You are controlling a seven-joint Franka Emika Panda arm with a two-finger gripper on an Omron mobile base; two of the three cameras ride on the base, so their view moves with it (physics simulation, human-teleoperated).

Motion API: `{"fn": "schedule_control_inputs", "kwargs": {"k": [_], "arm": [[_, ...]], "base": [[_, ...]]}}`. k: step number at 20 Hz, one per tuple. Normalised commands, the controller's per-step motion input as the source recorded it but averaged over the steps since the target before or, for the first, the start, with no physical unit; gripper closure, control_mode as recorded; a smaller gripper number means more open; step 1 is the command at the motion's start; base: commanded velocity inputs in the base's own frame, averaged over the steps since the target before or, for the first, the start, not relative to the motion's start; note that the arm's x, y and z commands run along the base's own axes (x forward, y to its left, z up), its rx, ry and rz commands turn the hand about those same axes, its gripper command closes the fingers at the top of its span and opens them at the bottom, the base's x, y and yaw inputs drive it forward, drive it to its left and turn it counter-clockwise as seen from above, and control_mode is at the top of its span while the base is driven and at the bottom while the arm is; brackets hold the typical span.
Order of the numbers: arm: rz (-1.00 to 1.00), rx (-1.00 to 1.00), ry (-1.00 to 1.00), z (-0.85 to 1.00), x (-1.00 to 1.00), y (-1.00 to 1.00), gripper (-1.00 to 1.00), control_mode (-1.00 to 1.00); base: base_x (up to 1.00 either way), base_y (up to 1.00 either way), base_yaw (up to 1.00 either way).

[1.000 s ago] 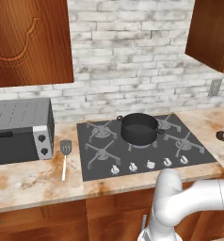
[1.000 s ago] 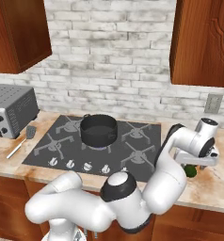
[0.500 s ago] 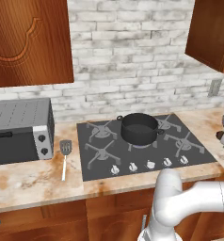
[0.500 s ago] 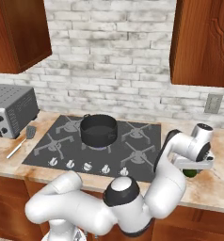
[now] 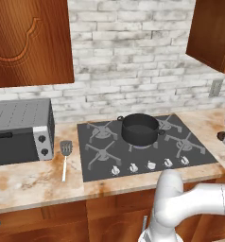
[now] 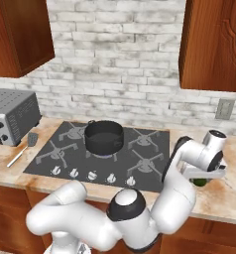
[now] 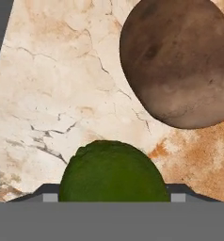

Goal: Put the potato and lime in the pot. Retrieve the spatula and lightly stir the vegetables in the pot.

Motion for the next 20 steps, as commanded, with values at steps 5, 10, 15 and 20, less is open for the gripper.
{"fn": "schedule_control_inputs", "kwargs": {"k": [5,10,15,20], "arm": [[0.0,0.0,-0.22,0.67,-0.5,0.3,1.0,-1.0],[0.0,0.0,-0.2,0.61,-0.28,0.6,1.0,-1.0],[-0.07,-0.01,-0.21,0.61,-0.02,0.96,1.0,-1.0],[-0.09,-0.04,-0.19,0.49,0.0,1.0,1.0,-1.0]], "base": [[0.0,0.0,0.0],[0.0,0.0,0.0],[0.0,0.0,0.0],[0.0,0.0,0.0]]}}
